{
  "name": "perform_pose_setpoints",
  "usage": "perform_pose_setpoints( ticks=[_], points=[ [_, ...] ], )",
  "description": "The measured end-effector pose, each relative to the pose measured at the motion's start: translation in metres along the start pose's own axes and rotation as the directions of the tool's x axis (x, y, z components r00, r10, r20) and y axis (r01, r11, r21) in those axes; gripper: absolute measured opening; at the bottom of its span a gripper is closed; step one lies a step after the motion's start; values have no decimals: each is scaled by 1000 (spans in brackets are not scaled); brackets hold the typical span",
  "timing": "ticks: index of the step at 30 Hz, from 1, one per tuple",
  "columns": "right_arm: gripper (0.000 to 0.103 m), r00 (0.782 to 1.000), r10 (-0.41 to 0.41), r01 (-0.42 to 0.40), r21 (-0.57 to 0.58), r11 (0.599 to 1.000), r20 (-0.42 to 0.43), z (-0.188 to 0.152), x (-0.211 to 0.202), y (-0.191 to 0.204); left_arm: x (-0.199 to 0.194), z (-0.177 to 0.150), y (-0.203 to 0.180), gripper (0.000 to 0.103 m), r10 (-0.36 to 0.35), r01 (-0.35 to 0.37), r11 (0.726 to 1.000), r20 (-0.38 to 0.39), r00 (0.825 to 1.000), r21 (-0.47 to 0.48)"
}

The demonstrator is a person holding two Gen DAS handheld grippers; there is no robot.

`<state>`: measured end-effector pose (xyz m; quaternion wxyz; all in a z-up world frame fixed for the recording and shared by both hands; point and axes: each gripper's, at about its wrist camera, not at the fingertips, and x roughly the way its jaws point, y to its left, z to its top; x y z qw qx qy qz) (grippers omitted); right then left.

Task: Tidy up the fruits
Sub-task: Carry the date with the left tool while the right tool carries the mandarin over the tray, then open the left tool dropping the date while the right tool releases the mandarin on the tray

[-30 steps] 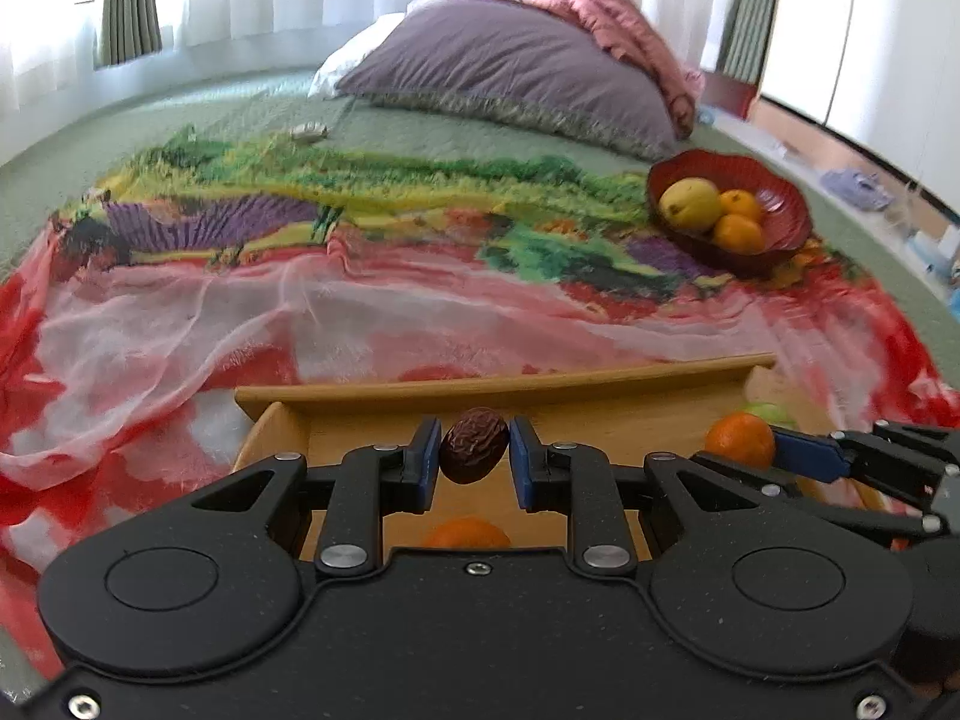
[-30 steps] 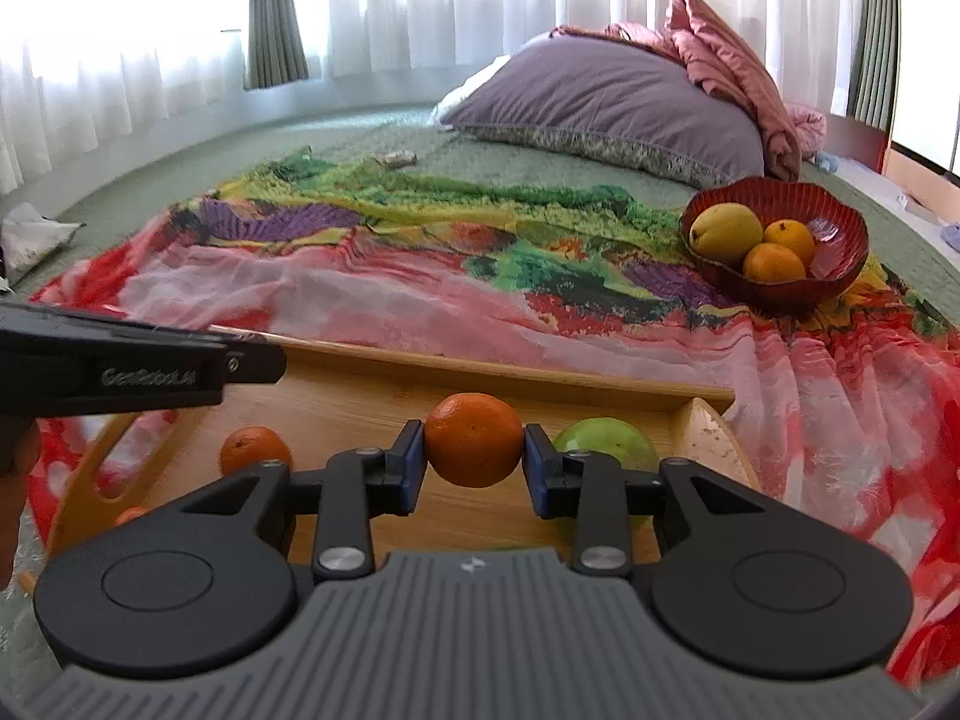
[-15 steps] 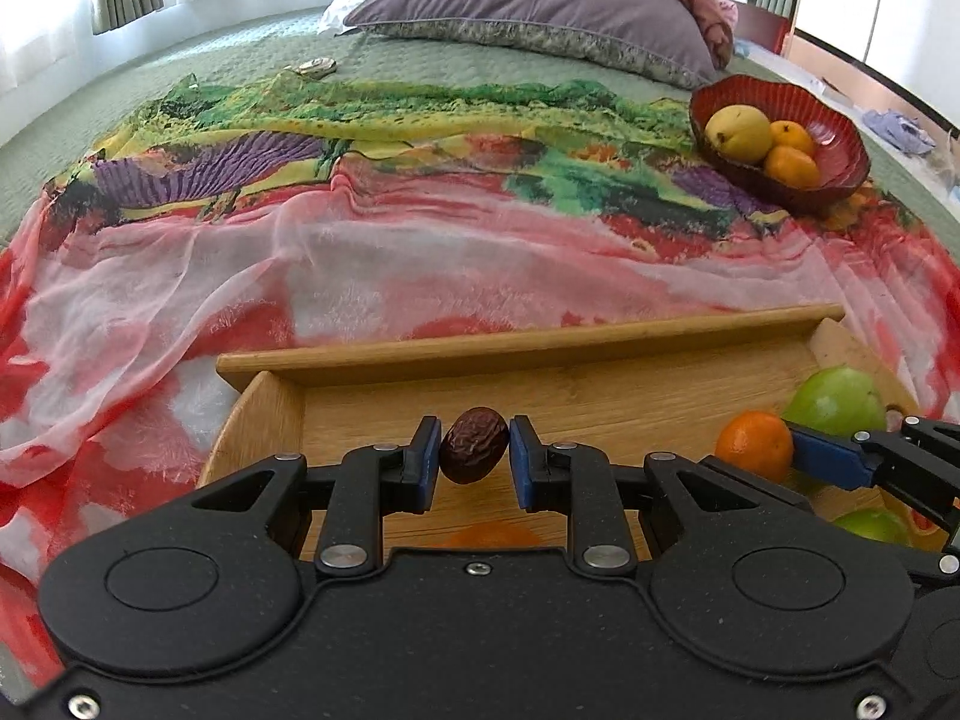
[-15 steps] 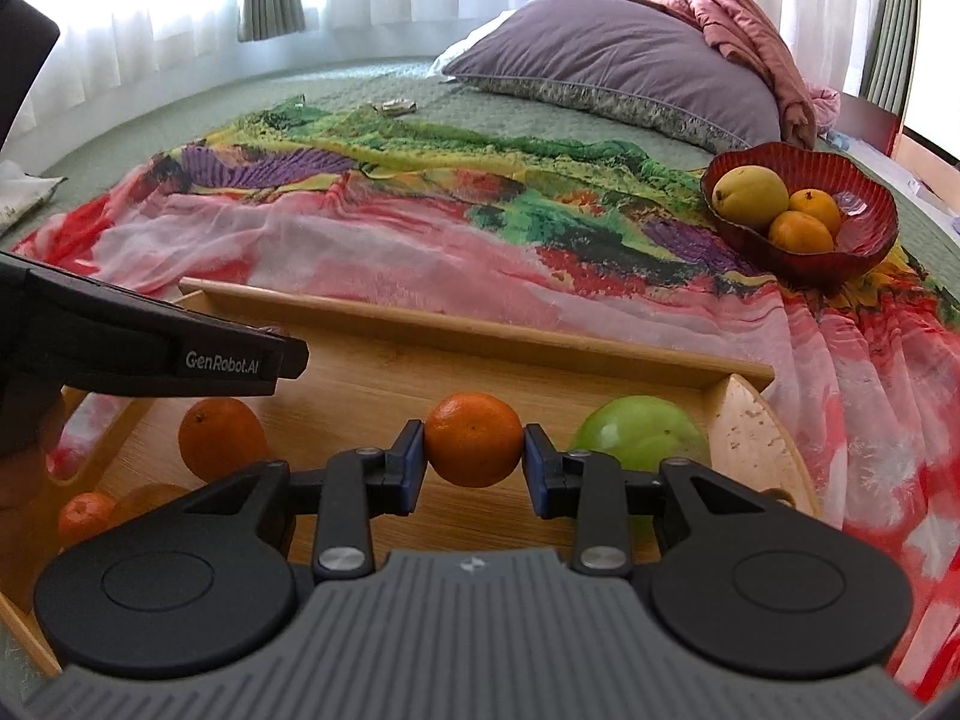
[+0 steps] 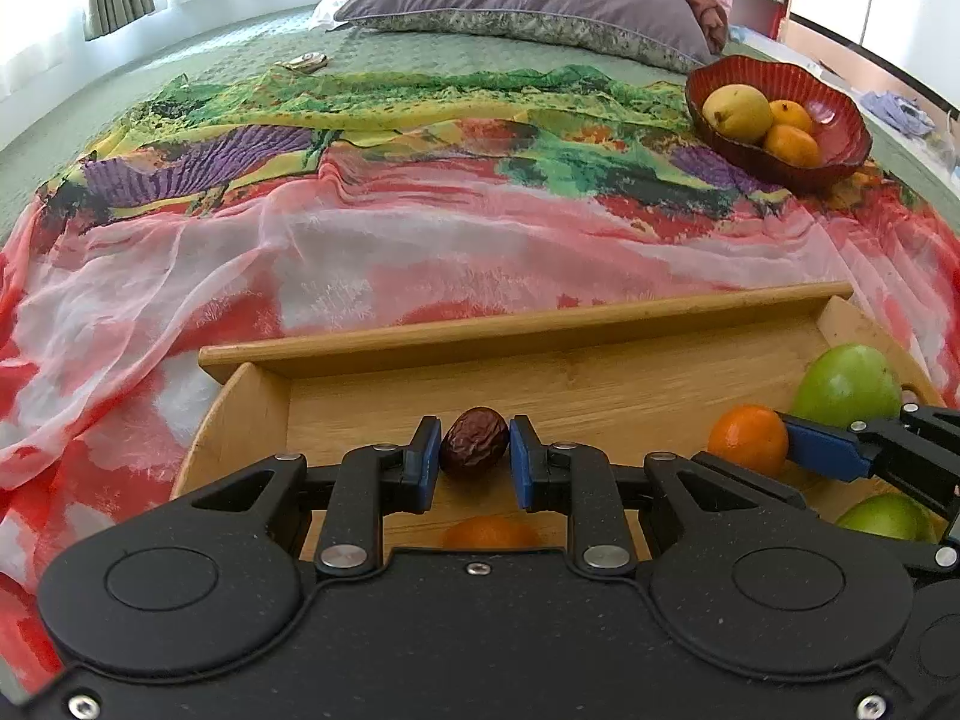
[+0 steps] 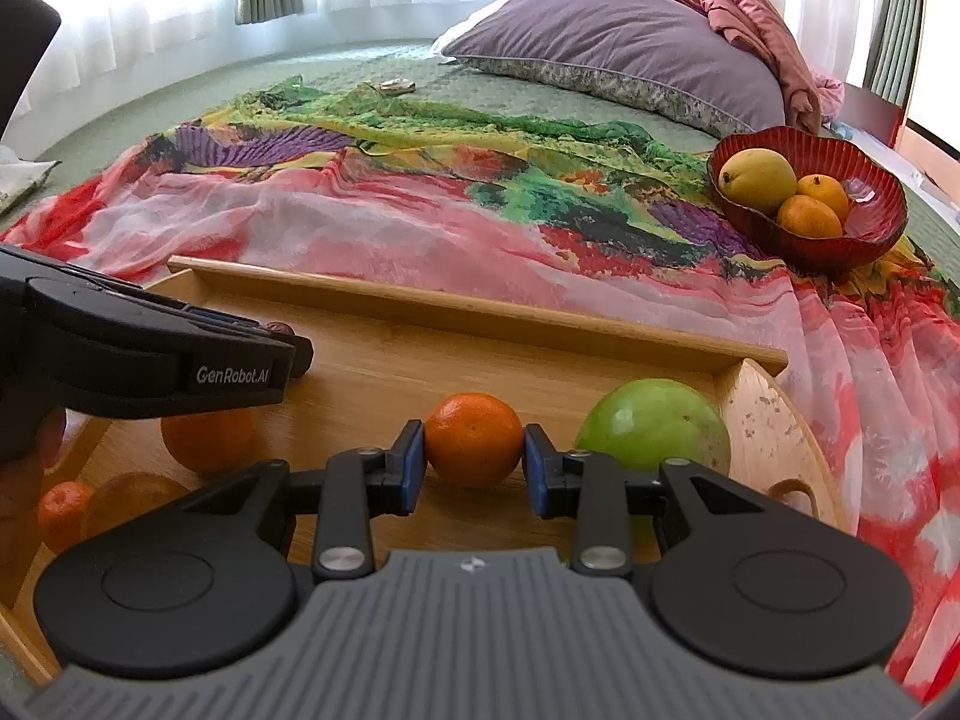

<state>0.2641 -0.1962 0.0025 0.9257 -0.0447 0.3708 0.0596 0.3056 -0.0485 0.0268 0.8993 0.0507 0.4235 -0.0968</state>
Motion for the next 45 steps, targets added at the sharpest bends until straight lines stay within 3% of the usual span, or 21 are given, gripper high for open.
perform_pose_setpoints(
  ticks=[13,18,20,24,27,32,39,45],
  points=[
    [41,1000,3,-3,4,1000,1,-3,0,-1,1,-1,1,25,5,-5,1000,11,1000,11],
    [42,1000,5,-5,-6,1000,3,-3,-2,-2,-5,-4,1,39,14,-15,1000,23,1000,19],
    [54,1000,4,-4,0,1000,5,-3,-4,-2,-11,-5,3,46,20,-21,1000,29,999,16],
    [65,999,3,-2,-23,1000,49,-5,-20,-1,-35,-10,9,68,16,-18,999,77,997,28],
    [68,996,6,-2,-46,999,87,-6,-37,-3,-53,-15,11,78,24,-30,998,111,994,55],
    [75,990,3,1,-27,1000,138,-8,-61,-8,-86,-27,12,87,14,-22,998,163,987,52],
    [88,980,-14,18,-18,1000,199,-16,-90,-8,-122,-50,10,89,13,-25,999,229,973,47],
    [91,973,-32,36,-10,999,228,-31,-113,-6,-144,-78,13,90,18,-17,1000,246,969,-6]
  ],
)
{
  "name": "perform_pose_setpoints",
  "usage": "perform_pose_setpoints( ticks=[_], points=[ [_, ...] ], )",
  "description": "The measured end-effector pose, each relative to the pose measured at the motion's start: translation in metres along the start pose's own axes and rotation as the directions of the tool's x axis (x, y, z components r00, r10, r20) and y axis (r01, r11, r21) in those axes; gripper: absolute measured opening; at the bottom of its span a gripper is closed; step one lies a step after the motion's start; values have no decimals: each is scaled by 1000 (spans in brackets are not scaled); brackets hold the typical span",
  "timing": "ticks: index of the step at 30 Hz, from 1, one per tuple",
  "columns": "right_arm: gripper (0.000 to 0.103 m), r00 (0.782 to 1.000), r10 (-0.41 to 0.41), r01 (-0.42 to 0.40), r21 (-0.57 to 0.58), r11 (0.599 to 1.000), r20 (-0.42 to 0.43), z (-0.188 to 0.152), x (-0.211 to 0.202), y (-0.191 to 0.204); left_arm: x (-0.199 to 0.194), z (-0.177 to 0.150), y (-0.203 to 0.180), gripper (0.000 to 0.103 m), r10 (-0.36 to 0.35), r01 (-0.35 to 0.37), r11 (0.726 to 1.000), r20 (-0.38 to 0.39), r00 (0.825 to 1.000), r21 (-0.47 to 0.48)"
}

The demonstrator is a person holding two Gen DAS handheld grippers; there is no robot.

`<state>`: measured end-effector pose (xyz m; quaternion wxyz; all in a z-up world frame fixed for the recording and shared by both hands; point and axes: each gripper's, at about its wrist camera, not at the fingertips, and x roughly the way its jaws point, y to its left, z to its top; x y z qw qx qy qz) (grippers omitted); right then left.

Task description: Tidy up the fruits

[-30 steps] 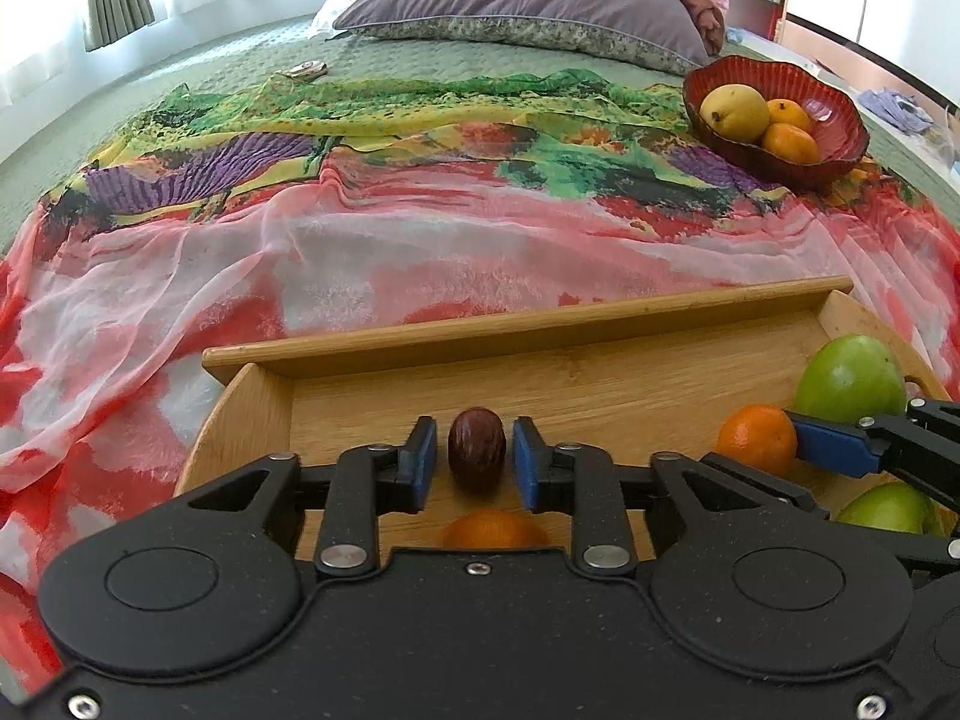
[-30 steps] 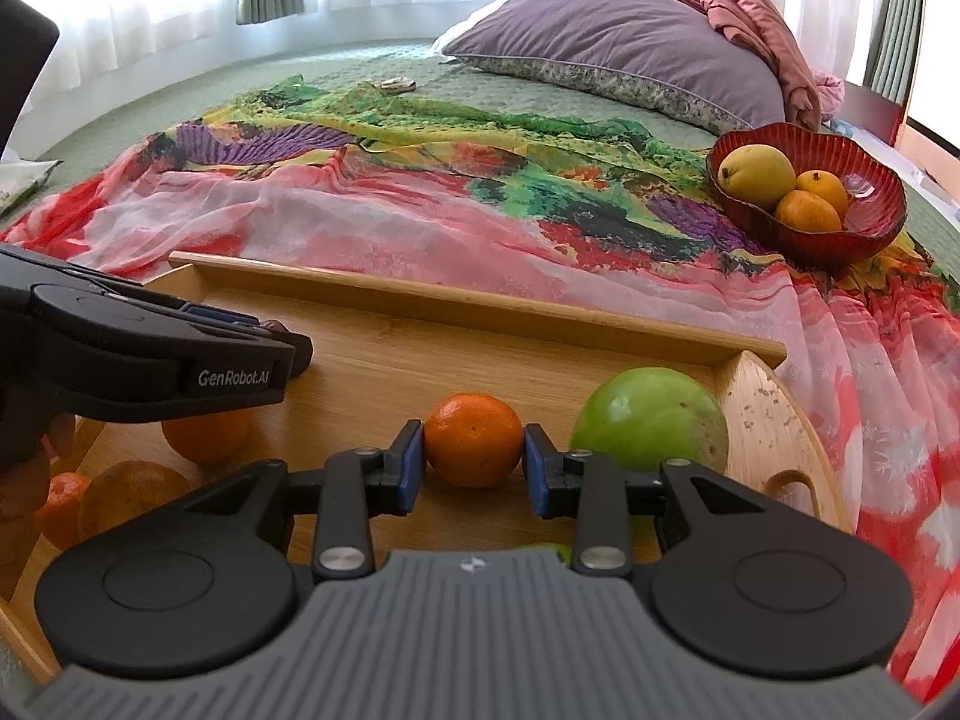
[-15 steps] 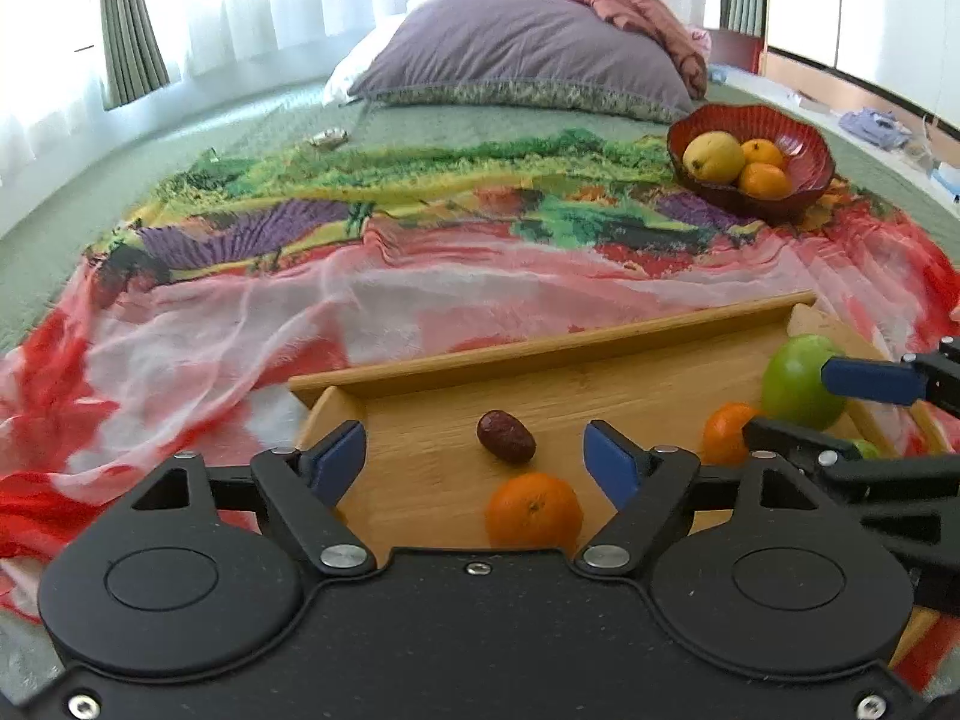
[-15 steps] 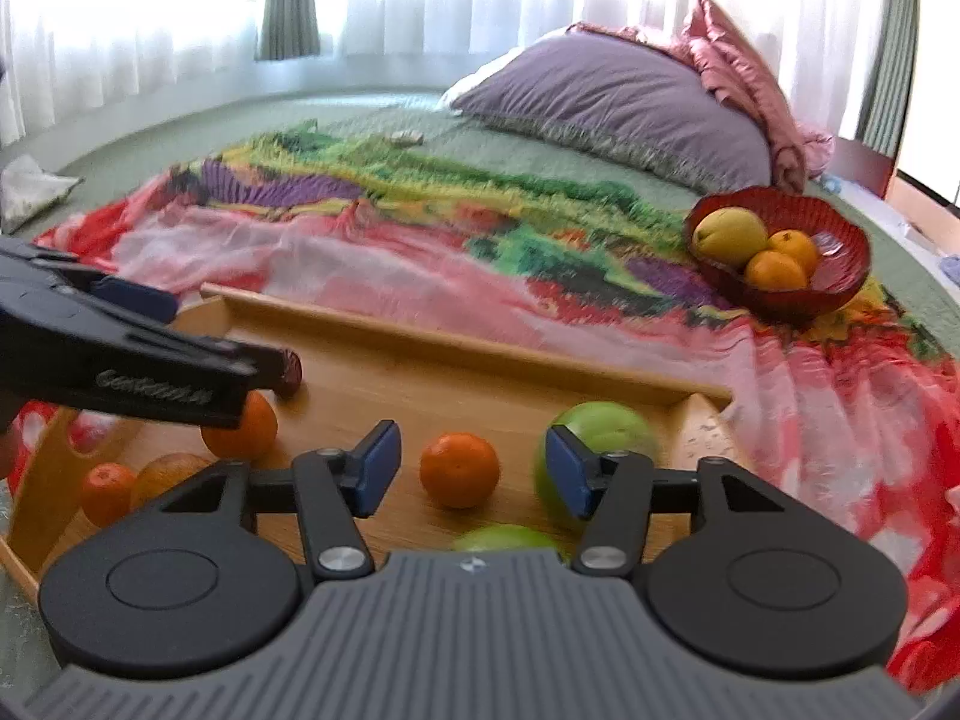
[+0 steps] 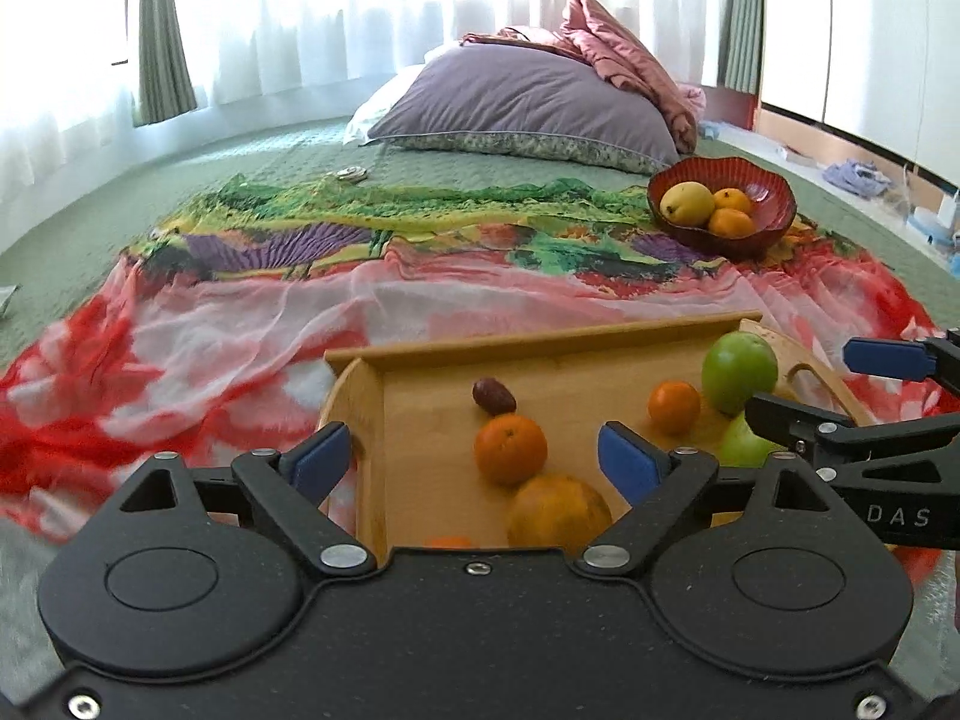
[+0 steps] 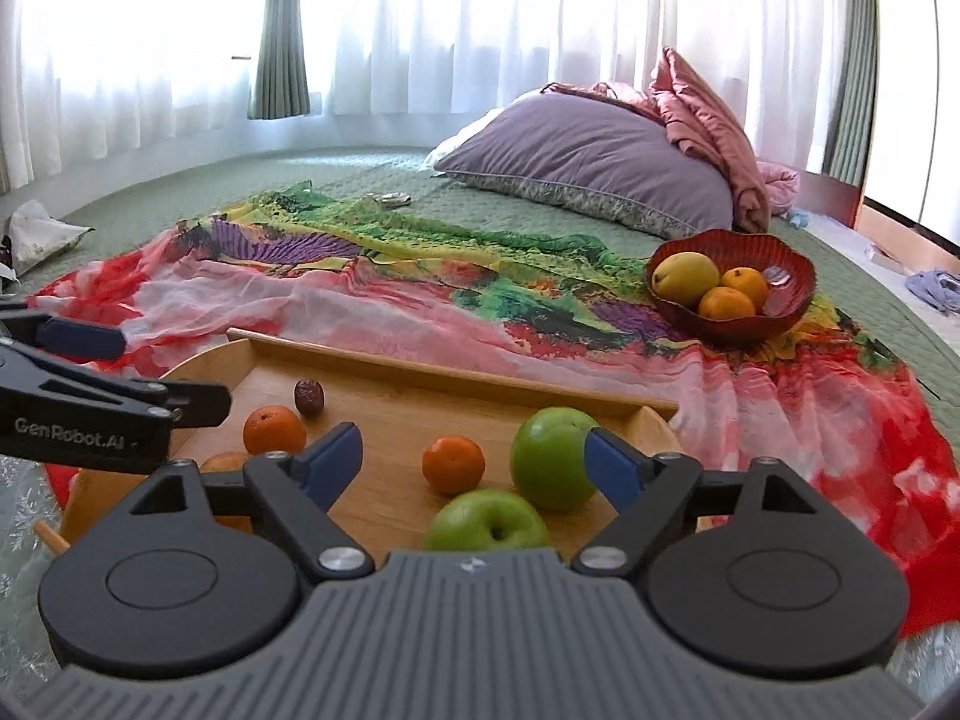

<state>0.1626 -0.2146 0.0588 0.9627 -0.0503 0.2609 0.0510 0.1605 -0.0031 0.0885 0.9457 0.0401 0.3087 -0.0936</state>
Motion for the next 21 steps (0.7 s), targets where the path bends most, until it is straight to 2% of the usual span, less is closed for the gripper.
perform_pose_setpoints(
  ticks=[3,8,14,21],
  points=[
    [95,999,-25,25,-15,1000,28,-10,-14,4,-14,-16,0,98,16,-15,1000,19,1000,-13],
    [103,997,-42,46,-61,997,66,-30,-36,13,-34,-42,-4,98,37,-36,999,30,999,-30],
    [103,996,-56,61,-56,997,74,-54,-58,18,-51,-71,-1,99,44,-42,993,18,999,-106],
    [103,997,-53,55,-31,998,63,-82,-69,19,-57,-94,-2,100,67,-66,989,-1,998,-129]
  ],
)
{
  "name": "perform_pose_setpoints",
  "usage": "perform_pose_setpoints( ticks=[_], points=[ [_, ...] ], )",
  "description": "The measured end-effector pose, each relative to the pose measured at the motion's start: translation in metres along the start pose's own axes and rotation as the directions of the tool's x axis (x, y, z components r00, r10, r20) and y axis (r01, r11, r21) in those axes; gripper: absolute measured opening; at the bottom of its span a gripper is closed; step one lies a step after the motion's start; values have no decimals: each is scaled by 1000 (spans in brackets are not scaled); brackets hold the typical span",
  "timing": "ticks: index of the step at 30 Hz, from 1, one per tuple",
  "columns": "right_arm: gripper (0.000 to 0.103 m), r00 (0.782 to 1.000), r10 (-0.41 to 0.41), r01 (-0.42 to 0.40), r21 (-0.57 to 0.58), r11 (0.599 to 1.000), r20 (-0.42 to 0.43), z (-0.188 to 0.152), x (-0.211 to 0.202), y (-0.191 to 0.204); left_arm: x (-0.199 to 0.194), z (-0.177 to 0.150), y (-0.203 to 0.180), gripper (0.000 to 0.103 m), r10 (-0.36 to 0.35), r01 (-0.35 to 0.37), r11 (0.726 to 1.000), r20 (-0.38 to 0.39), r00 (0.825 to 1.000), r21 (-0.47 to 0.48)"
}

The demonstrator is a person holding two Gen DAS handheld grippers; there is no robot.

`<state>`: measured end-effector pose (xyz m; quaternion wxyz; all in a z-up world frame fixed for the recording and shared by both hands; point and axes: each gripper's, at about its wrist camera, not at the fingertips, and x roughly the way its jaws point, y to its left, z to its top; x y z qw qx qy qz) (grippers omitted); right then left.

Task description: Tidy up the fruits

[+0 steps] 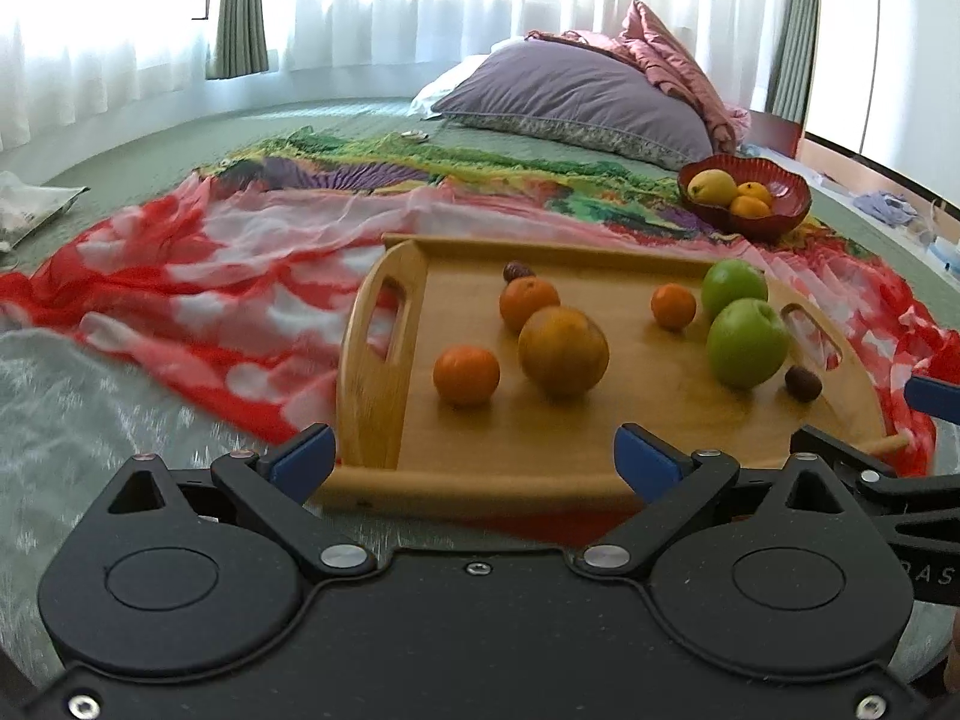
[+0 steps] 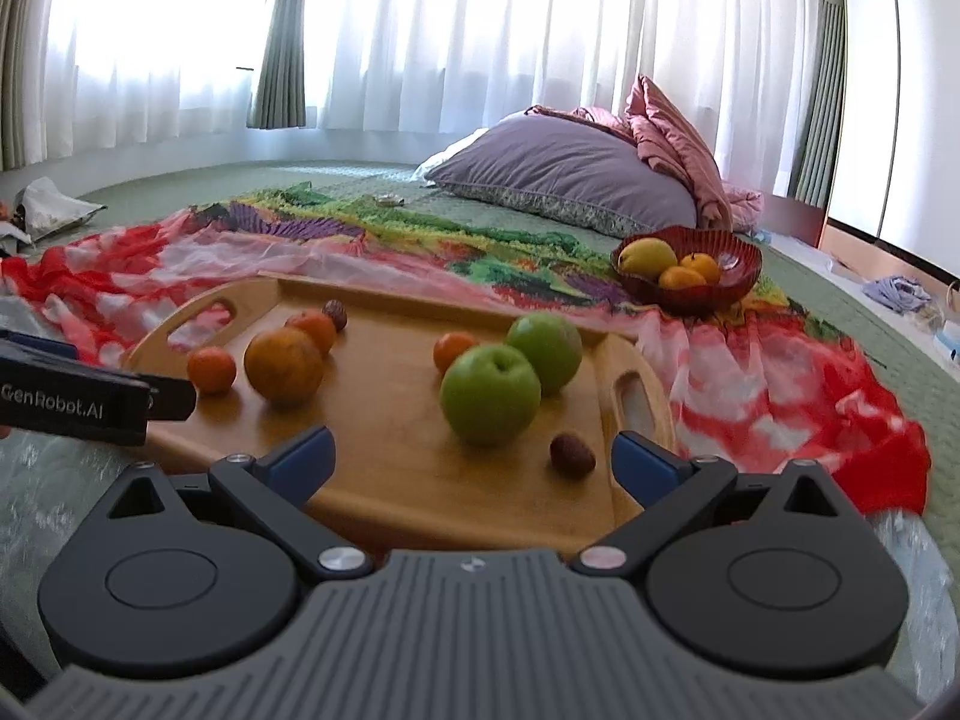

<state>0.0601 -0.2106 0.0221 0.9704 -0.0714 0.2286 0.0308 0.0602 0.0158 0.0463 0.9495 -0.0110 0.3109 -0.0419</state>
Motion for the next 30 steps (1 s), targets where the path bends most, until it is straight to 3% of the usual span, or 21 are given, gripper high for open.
perform_pose_setpoints(
  ticks=[8,22,30],
  points=[
    [103,999,4,-1,59,998,-42,-21,3,-8,6,-21,-7,100,23,-22,999,-21,1000,42],
    [103,992,-19,25,42,999,-123,-51,24,-5,24,-35,-12,103,44,-41,997,-63,997,58],
    [103,993,1,7,73,997,-119,-59,31,-9,35,-40,-15,103,57,-51,996,-74,996,75]
  ],
)
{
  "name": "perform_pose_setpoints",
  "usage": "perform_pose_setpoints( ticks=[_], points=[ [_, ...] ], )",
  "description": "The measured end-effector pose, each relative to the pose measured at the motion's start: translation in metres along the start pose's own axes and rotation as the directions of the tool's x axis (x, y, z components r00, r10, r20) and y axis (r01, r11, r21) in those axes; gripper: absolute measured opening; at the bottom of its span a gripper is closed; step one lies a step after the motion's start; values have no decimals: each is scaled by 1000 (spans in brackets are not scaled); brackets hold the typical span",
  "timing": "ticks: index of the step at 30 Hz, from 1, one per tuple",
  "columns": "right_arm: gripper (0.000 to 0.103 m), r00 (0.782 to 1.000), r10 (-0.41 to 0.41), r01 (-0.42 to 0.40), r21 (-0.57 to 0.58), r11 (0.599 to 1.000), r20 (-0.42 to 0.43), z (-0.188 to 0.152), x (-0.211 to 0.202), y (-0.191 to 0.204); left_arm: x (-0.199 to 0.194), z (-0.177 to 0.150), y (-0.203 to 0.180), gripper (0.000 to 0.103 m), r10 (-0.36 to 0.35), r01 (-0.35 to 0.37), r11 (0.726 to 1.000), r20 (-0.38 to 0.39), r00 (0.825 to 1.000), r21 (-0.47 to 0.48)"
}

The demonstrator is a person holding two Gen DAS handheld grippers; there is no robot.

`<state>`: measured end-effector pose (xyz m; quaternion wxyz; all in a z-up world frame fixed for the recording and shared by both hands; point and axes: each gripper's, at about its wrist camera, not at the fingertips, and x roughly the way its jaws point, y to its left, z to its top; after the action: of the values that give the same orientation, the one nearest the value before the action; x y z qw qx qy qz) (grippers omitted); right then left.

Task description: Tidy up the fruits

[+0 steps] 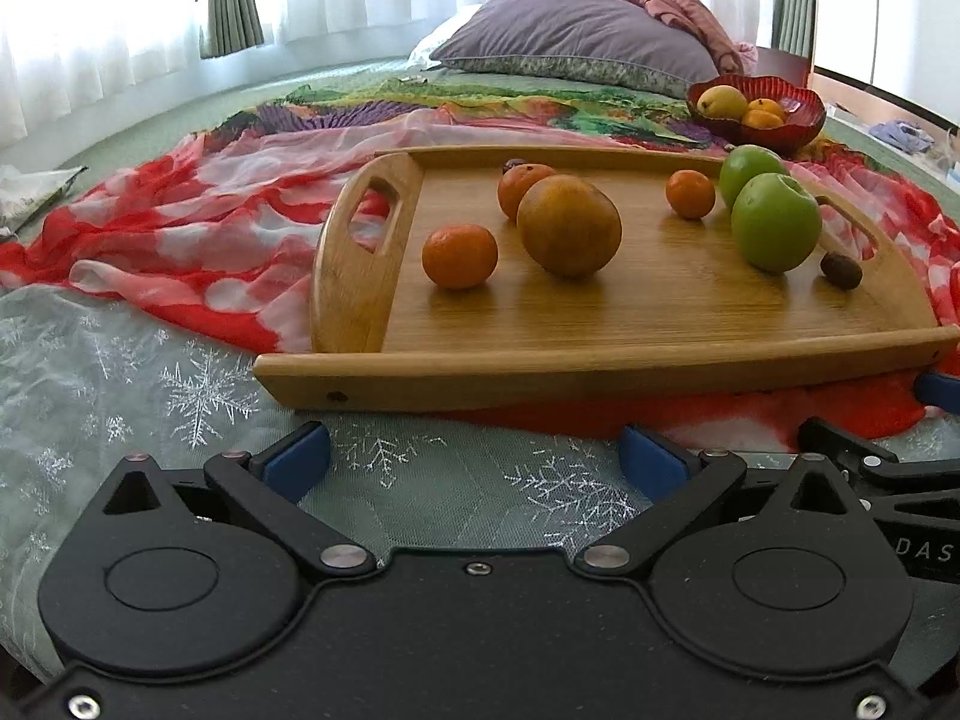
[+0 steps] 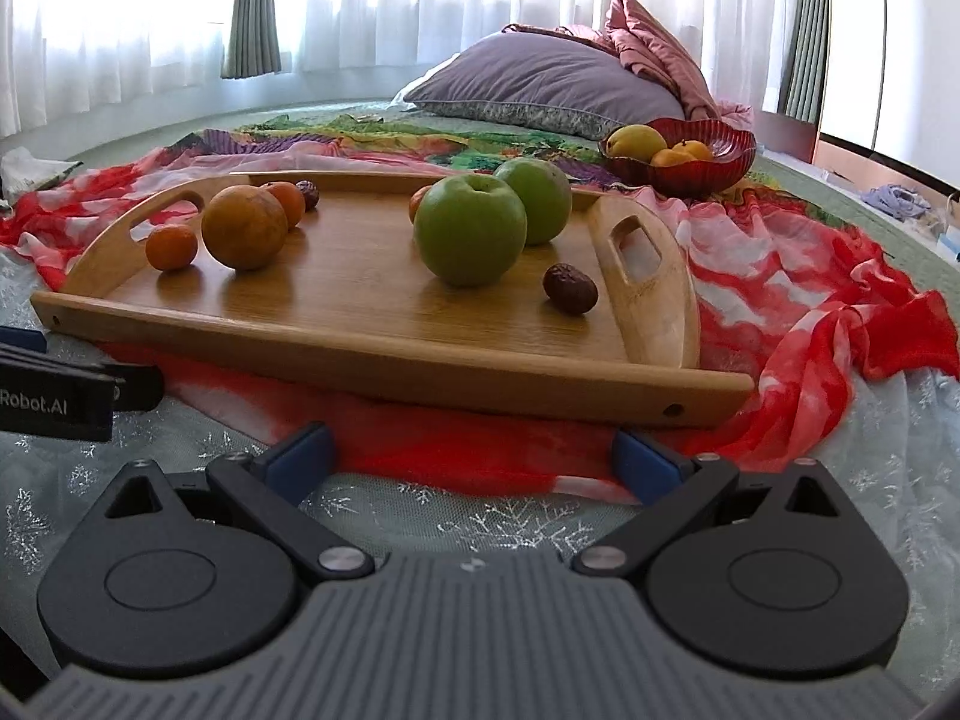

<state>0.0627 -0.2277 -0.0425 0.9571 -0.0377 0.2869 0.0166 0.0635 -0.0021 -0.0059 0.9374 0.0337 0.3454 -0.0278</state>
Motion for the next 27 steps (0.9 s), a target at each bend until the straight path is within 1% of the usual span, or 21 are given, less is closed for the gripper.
perform_pose_setpoints(
  ticks=[5,8,16,27],
  points=[
    [103,1000,-8,8,-18,1000,26,-4,0,2,4,-1,-1,103,4,-3,1000,3,1000,-17],
    [103,1000,-1,1,-10,1000,23,-4,0,0,6,-1,-1,103,7,-7,1000,3,1000,-30],
    [103,1000,-5,5,-16,1000,30,-5,0,1,7,1,0,103,6,-6,1000,-5,1000,-27],
    [103,1000,-6,7,-19,1000,31,-6,0,2,9,1,0,103,24,-25,999,-11,1000,-38]
  ],
)
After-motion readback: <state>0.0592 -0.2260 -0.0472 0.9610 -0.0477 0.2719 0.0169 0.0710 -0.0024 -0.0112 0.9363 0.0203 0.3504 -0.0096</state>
